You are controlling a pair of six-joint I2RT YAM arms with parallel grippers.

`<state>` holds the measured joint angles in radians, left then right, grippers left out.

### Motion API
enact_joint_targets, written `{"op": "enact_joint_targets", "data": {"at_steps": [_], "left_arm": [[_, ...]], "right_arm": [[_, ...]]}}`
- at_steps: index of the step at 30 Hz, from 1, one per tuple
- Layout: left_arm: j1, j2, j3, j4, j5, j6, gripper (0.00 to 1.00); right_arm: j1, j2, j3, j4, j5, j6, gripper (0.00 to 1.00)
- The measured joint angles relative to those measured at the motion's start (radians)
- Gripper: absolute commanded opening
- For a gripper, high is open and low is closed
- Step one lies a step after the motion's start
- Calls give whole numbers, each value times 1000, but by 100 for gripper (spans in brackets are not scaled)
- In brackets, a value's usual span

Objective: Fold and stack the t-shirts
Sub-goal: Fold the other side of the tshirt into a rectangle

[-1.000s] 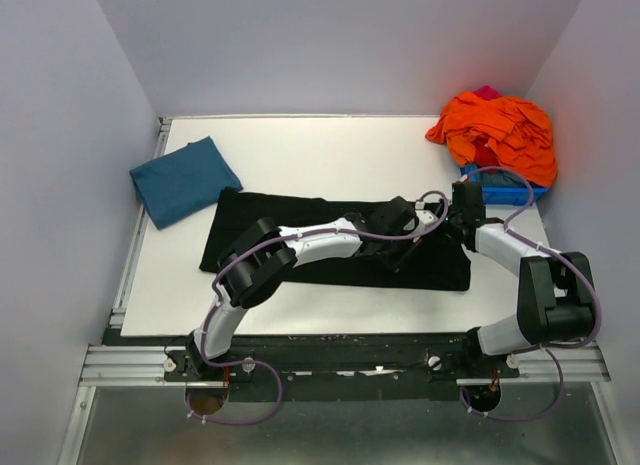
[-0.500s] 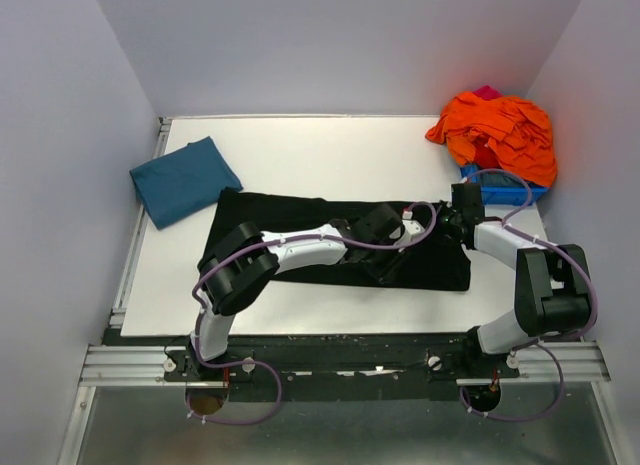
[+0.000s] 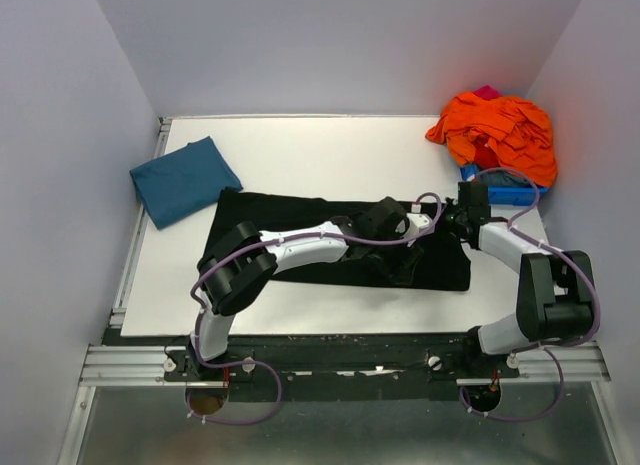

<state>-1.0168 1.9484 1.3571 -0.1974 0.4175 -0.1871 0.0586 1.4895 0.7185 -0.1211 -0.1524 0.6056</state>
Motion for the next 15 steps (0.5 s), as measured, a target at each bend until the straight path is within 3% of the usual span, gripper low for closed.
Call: {"op": "enact_joint_targets", "data": {"at_steps": [10,15], "left_arm": [[16,32,80,46,-27,-66,61],[46,11,3,68,-28,-91,68]], "right_arm": [[-24,-143,-43,-3,0,3,1],[-24,-256,-105,-58,-71,-5,5]]}}
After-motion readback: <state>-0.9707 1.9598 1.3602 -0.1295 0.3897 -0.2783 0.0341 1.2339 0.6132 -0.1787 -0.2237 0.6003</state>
